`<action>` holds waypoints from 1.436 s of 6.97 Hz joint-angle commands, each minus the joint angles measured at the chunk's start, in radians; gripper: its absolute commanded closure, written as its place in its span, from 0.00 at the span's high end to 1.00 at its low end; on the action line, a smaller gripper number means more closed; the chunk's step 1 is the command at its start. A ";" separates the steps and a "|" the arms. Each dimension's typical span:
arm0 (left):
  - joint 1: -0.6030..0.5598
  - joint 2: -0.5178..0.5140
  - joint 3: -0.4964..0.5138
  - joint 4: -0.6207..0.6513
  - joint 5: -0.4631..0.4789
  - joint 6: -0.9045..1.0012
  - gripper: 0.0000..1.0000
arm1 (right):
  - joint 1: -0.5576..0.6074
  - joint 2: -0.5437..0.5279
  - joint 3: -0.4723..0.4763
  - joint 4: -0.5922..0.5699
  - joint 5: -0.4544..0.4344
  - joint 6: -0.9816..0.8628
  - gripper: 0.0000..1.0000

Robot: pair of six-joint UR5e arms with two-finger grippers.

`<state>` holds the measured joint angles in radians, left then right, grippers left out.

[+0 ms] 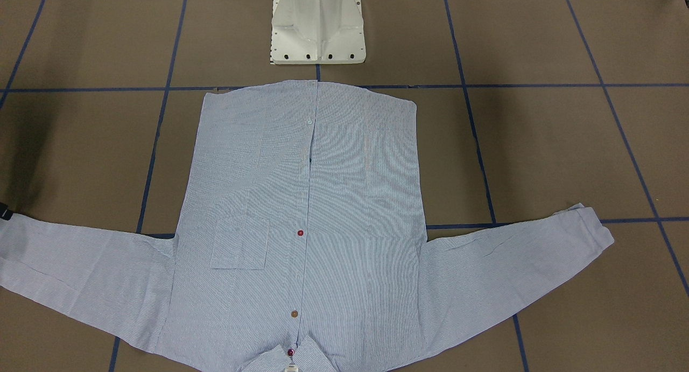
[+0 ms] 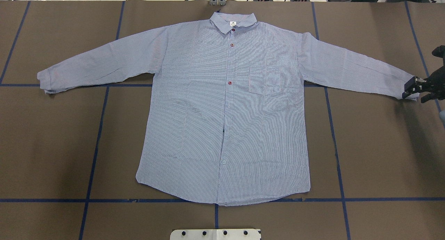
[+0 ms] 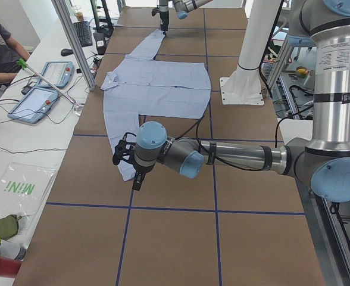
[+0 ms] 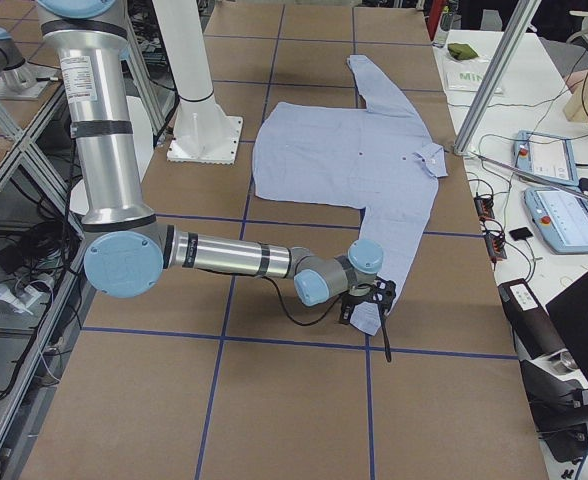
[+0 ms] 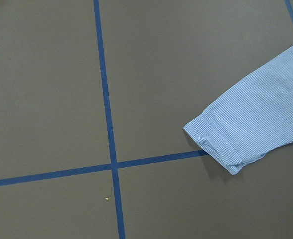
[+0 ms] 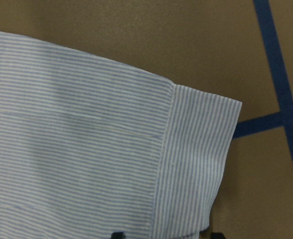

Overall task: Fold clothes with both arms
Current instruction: 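Grasp the sleeve cuff with the right gripper and lift it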

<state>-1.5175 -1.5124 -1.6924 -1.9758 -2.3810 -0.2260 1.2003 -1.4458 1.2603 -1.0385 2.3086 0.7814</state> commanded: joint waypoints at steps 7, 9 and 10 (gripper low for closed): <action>0.000 -0.002 -0.003 0.000 0.014 0.002 1.00 | 0.019 -0.001 -0.019 0.020 -0.002 0.139 0.66; 0.000 -0.002 -0.003 0.000 0.014 0.002 1.00 | 0.019 0.002 -0.024 0.020 -0.005 0.139 0.62; 0.000 0.000 -0.003 0.000 0.014 0.004 1.00 | 0.019 0.010 -0.030 0.020 -0.006 0.141 0.56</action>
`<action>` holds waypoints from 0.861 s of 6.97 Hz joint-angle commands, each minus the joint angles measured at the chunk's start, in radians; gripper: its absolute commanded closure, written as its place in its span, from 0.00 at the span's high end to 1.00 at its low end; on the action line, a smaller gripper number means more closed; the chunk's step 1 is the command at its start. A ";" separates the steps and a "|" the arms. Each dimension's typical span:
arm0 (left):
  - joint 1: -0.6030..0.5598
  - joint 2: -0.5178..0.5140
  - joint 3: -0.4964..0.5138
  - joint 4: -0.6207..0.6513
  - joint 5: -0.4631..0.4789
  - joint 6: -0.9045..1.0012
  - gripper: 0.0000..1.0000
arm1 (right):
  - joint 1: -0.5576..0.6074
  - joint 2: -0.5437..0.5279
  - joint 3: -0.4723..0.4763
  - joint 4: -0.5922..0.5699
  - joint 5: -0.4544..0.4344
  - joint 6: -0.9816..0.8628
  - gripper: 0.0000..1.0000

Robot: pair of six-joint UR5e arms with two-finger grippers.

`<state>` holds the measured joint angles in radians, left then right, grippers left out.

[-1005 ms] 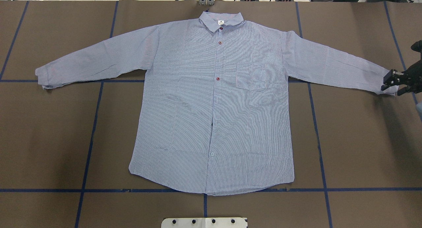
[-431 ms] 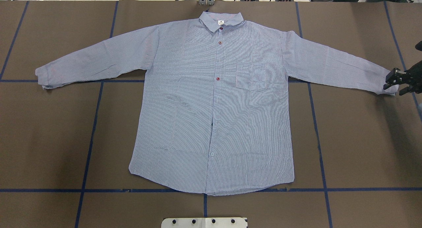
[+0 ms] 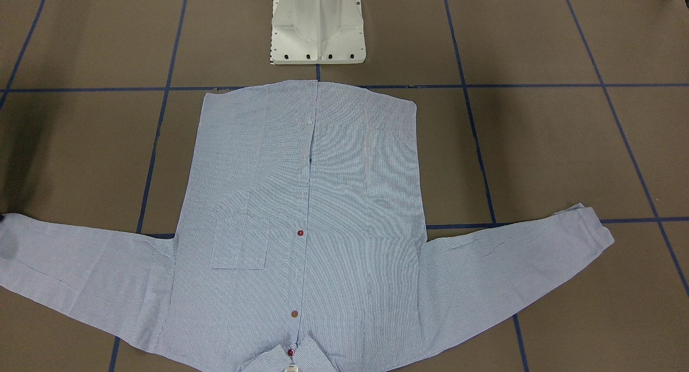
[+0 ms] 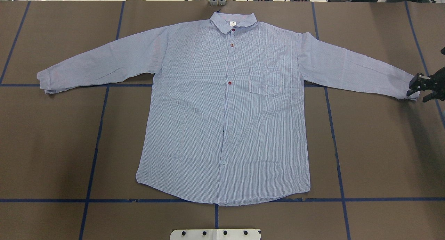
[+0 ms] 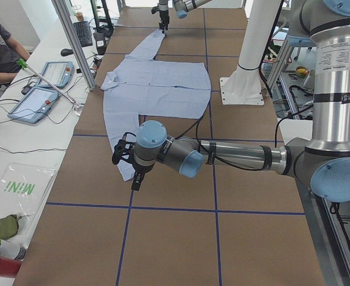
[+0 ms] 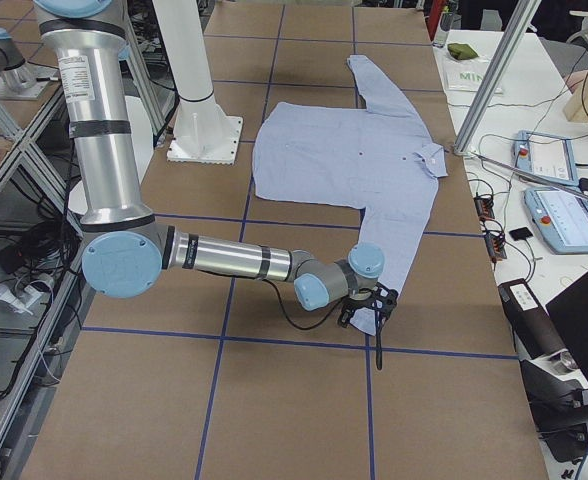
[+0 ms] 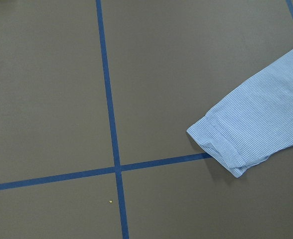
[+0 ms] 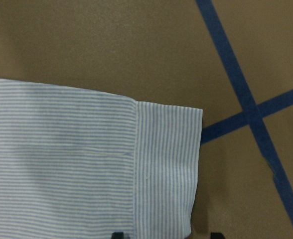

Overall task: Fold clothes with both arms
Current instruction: 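Grasp the sleeve cuff with the right gripper and lift it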

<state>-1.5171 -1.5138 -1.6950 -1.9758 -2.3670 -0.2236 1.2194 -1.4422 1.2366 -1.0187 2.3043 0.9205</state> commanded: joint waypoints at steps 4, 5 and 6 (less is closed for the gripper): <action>0.000 0.003 -0.017 0.002 0.029 0.003 0.99 | 0.000 0.006 -0.013 0.000 -0.002 0.011 0.00; 0.000 0.003 -0.018 0.002 0.029 0.003 1.00 | 0.000 0.006 -0.013 0.000 -0.002 0.011 0.00; 0.000 0.003 -0.017 0.002 0.029 0.003 1.00 | 0.005 0.008 -0.006 0.000 -0.002 0.018 0.00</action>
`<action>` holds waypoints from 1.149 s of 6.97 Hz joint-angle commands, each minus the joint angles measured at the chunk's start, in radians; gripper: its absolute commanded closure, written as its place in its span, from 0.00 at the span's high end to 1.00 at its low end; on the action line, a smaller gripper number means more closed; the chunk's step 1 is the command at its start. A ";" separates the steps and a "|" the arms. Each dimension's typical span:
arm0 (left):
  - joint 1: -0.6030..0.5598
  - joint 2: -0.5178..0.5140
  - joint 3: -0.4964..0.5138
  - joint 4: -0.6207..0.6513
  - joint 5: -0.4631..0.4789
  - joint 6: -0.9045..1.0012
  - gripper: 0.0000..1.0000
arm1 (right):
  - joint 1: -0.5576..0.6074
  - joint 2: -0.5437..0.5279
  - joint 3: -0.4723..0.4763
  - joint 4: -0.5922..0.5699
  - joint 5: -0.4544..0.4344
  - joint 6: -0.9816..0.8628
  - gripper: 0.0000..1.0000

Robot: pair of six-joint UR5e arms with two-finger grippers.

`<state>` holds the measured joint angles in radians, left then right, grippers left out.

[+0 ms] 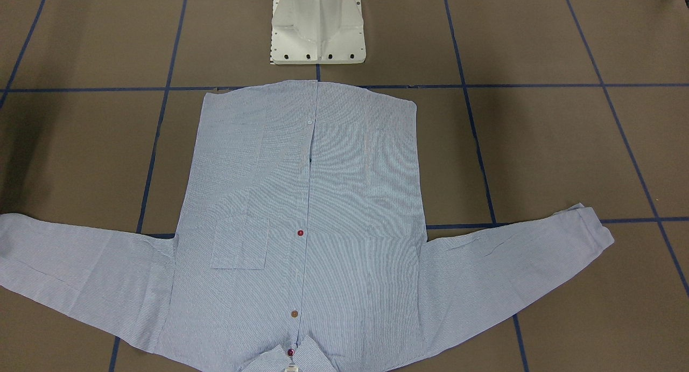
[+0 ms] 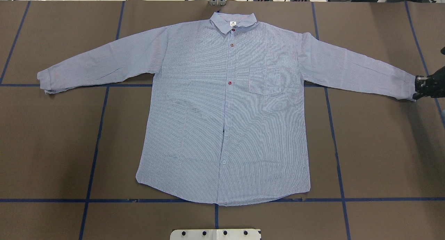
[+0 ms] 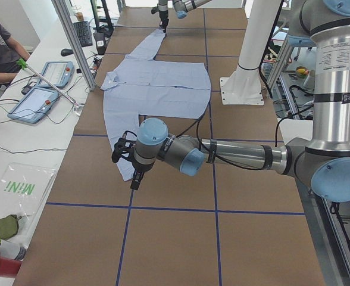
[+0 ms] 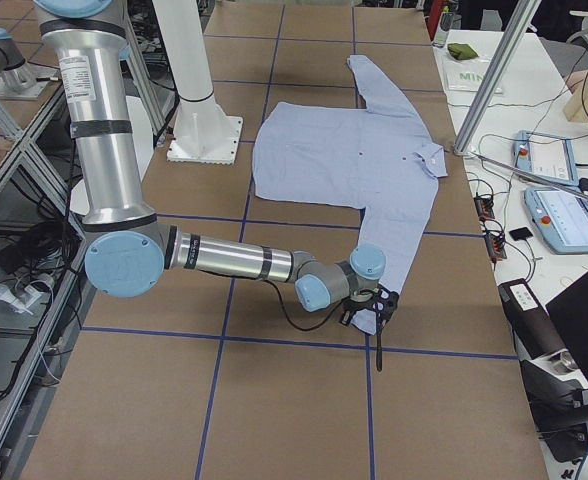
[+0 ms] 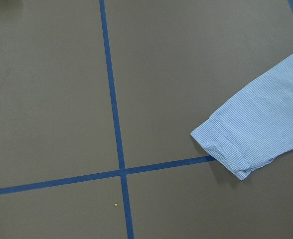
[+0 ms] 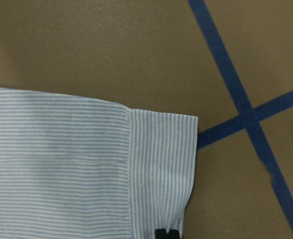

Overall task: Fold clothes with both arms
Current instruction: 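Grasp the sleeve cuff with the right gripper and lift it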

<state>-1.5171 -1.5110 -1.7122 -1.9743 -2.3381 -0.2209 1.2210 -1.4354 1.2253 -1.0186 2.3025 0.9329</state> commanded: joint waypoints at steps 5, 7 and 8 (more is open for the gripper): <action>0.000 0.002 -0.001 0.000 -0.003 -0.002 1.00 | -0.048 0.217 0.172 -0.049 0.028 0.134 0.00; 0.000 0.000 -0.001 0.002 -0.010 -0.008 1.00 | -0.162 0.355 0.169 -0.061 0.025 0.152 0.00; 0.000 0.002 -0.001 0.000 -0.010 -0.006 0.99 | -0.234 0.456 0.152 -0.064 -0.003 0.229 0.00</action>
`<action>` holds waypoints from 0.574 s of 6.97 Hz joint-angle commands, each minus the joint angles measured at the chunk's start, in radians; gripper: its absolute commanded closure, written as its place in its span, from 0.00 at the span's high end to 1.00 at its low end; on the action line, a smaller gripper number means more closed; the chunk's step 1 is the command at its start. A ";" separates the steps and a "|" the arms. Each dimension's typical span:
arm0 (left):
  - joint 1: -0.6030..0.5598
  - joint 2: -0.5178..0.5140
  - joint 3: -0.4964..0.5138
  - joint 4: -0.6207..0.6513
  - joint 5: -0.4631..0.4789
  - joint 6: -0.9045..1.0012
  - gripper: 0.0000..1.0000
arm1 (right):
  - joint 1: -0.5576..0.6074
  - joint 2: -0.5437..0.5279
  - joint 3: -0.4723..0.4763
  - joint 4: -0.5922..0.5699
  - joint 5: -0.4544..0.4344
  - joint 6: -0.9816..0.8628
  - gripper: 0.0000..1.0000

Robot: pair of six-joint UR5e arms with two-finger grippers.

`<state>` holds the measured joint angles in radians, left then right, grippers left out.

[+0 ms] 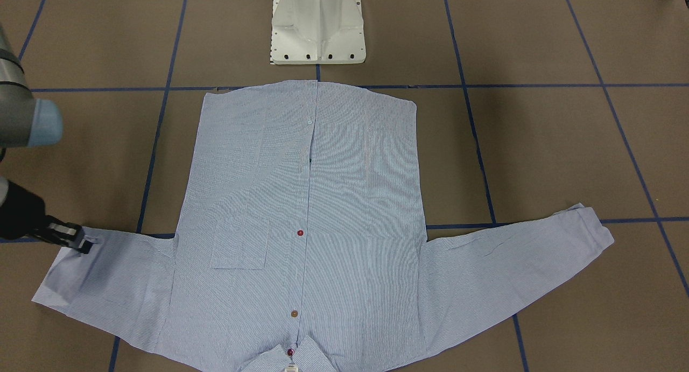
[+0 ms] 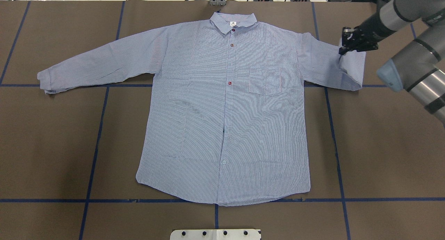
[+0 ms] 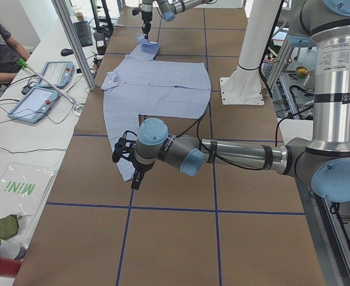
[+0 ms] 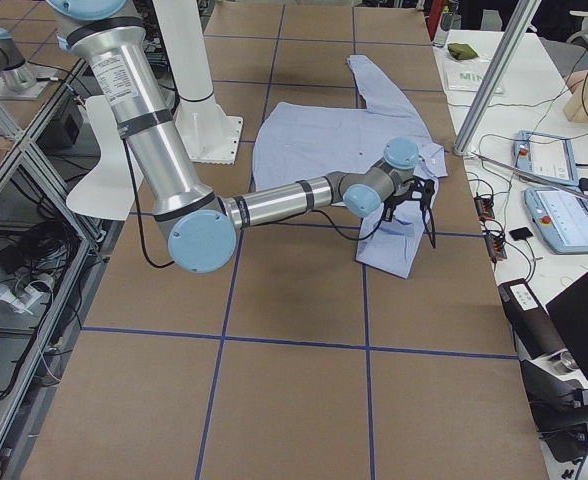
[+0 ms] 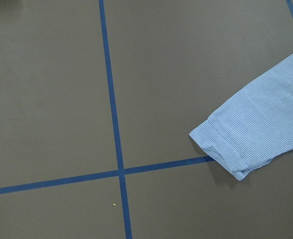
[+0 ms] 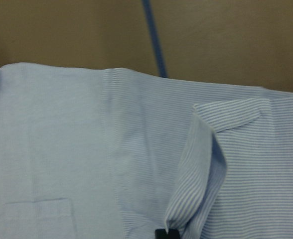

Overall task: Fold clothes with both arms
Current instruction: 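Carry the sleeve with the right gripper across the shirt toward the collar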

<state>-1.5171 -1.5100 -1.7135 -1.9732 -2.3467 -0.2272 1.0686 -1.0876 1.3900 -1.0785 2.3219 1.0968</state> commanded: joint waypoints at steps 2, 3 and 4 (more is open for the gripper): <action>0.000 0.001 0.000 -0.001 -0.003 -0.001 1.00 | -0.268 0.377 -0.130 0.005 -0.302 0.318 0.00; 0.000 0.001 -0.001 -0.001 -0.003 -0.001 1.00 | -0.341 0.505 -0.243 0.009 -0.400 0.339 0.00; 0.000 -0.001 -0.001 -0.001 -0.002 -0.001 1.00 | -0.355 0.544 -0.270 0.009 -0.414 0.340 0.00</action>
<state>-1.5171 -1.5098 -1.7144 -1.9742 -2.3496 -0.2284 0.7607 -0.6334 1.1859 -1.0714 1.9696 1.4113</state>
